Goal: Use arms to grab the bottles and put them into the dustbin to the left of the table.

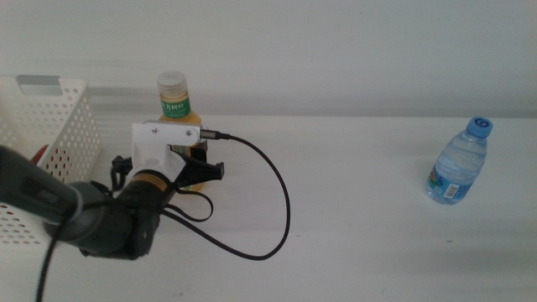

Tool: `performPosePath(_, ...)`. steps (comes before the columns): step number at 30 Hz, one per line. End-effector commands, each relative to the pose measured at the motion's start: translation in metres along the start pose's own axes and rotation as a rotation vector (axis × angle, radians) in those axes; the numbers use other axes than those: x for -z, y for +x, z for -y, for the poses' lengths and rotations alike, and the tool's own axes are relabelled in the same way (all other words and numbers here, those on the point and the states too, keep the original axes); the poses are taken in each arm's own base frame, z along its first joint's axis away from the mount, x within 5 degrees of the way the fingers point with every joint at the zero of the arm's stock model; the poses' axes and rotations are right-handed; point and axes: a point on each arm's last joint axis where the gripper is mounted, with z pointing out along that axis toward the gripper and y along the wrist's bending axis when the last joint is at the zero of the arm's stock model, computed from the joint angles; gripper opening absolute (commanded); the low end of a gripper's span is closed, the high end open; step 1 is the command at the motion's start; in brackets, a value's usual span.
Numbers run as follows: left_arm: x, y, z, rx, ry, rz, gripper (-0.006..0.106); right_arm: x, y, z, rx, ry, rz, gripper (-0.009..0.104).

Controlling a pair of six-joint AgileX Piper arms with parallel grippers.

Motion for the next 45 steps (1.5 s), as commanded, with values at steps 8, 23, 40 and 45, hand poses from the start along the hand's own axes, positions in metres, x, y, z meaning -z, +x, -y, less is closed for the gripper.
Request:
performPosePath(8,0.025,-0.040,0.004,-0.071,0.021,-0.121,-0.002,0.001,0.009,0.000,0.010,0.006,0.009,-0.002)
performPosePath(23,0.087,-0.097,-0.003,-0.057,0.110,-0.340,-0.002,0.001,0.009,0.000,0.010,0.006,0.009,-0.002)
performPosePath(40,0.107,-0.181,-0.029,-0.181,0.035,-0.721,-0.002,0.001,0.009,0.000,0.010,0.006,0.009,-0.002)
performPosePath(45,0.097,-0.194,-0.049,-0.206,-0.002,-0.831,-0.002,0.001,0.009,0.000,0.010,0.006,0.009,-0.002)
